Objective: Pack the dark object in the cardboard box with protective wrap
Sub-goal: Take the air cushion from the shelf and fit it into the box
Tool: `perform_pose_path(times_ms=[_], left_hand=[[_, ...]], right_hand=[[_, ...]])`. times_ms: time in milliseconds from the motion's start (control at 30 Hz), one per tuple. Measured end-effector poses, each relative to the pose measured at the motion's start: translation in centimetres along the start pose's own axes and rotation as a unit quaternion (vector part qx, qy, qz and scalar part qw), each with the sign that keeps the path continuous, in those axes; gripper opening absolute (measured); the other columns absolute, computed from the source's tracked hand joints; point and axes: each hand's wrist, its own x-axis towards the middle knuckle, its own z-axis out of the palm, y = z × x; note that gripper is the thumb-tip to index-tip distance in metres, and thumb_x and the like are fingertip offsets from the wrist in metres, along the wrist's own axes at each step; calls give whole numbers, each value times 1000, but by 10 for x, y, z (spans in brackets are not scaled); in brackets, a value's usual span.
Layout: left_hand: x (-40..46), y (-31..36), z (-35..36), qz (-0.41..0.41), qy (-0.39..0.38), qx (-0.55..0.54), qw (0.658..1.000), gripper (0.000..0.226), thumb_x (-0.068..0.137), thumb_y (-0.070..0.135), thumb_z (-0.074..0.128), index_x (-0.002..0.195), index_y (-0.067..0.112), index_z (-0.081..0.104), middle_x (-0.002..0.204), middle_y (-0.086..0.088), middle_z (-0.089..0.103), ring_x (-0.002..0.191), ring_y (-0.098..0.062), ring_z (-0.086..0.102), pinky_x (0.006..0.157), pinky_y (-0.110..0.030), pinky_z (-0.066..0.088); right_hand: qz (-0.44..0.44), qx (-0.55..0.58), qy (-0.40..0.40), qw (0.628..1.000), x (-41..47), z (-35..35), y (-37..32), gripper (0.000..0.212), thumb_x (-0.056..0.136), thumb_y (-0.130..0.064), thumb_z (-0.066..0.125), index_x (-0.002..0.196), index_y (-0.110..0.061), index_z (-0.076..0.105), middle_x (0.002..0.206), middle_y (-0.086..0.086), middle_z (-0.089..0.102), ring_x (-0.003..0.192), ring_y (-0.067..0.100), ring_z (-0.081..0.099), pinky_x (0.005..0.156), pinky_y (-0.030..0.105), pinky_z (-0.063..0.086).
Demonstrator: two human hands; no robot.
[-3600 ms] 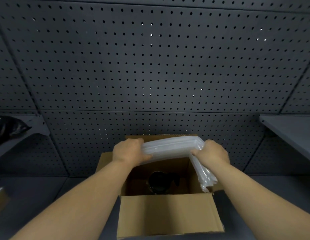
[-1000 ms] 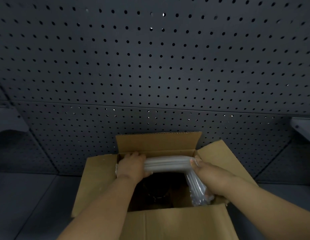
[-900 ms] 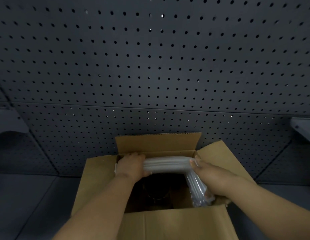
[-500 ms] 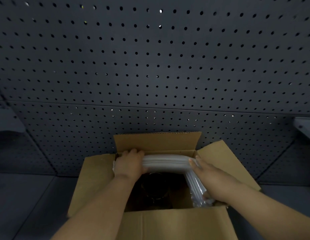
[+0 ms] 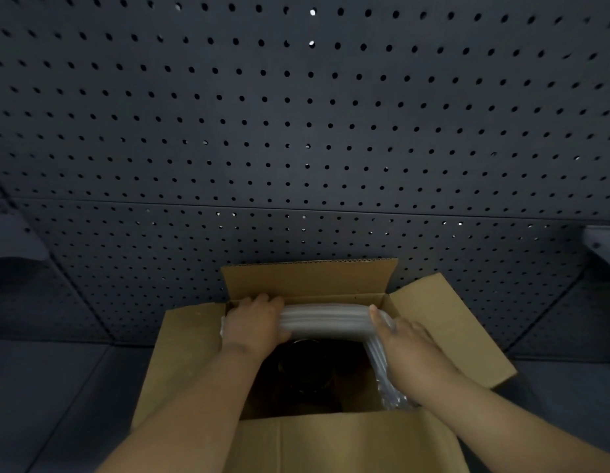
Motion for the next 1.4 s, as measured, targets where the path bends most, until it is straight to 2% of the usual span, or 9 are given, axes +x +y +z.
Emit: perform_pose_path(times_ms=[200, 333, 467, 700, 833, 967, 1100, 1267, 1400], left_hand=[[2, 2, 2, -6, -18, 10, 1000, 43, 89, 44, 55, 125, 21, 50, 123, -5, 54, 114, -26, 51, 87, -37, 48], [3, 2, 4, -8, -33, 10, 999, 43, 89, 43, 55, 125, 20, 49, 124, -5, 54, 114, -26, 51, 88, -38, 49], [-8, 4, 36, -29, -80, -7, 996, 46, 88, 45, 56, 127, 22, 47, 130, -4, 53, 118, -26, 49, 94, -38, 47], [-7, 7, 41, -3, -77, 34, 996, 54, 87, 48, 58, 128, 19, 39, 130, -7, 48, 120, -25, 46, 96, -37, 40], [-17, 11, 34, 13, -60, 43, 997, 45, 92, 30, 55, 132, 18, 38, 132, -10, 38, 118, -28, 41, 94, -38, 44], [-22, 15, 28, 2, -53, 42, 998, 49, 90, 3, 52, 135, 16, 38, 131, -11, 39, 117, -31, 42, 91, -38, 50], [-22, 22, 28, -40, -41, 21, 998, 51, 90, -1, 50, 136, 16, 39, 131, -11, 40, 120, -31, 42, 92, -37, 50], [-24, 29, 43, -80, -31, -7, 996, 48, 91, -1, 47, 135, 18, 41, 131, -10, 42, 120, -28, 44, 92, -34, 50], [-19, 28, 53, -79, -32, -16, 996, 48, 92, -2, 47, 135, 19, 42, 129, -10, 44, 118, -28, 46, 92, -35, 49]], right_hand=[[15, -13, -27, 999, 4, -4, -7, 94, 88, 1, 52, 152, -21, -14, 145, 13, 33, 128, 27, 36, 103, 33, 40], [28, -11, -53, 998, 13, -2, -7, 94, 89, -3, 54, 152, -26, -13, 147, 14, 30, 129, 29, 36, 104, 36, 41], [19, -13, -90, 996, 21, 12, -13, 76, 96, -8, 45, 154, -22, -4, 153, 17, 21, 136, 34, 29, 112, 41, 32], [28, -27, -142, 989, 33, 10, -17, 86, 95, -2, 49, 152, -15, -13, 157, 12, 5, 138, 35, 23, 115, 40, 27], [25, 0, -120, 992, 30, 13, -12, 81, 96, -4, 47, 153, -18, -8, 153, 14, 15, 134, 33, 31, 112, 41, 33], [17, 106, -132, 986, 33, 11, -4, 61, 103, -22, 36, 153, -21, 2, 156, 14, 15, 139, 34, 27, 114, 40, 31], [0, 131, -139, 982, 38, 10, 2, 56, 105, -34, 24, 153, -23, -2, 160, 13, 5, 145, 33, 20, 114, 37, 28], [103, 132, -169, 971, 48, 27, -5, 55, 106, -28, 20, 153, -22, -8, 160, 15, 10, 144, 32, 23, 116, 37, 26], [123, 137, -156, 970, 46, 39, -4, 55, 106, -21, 18, 152, -14, -10, 159, 16, 14, 142, 28, 29, 115, 35, 28]])
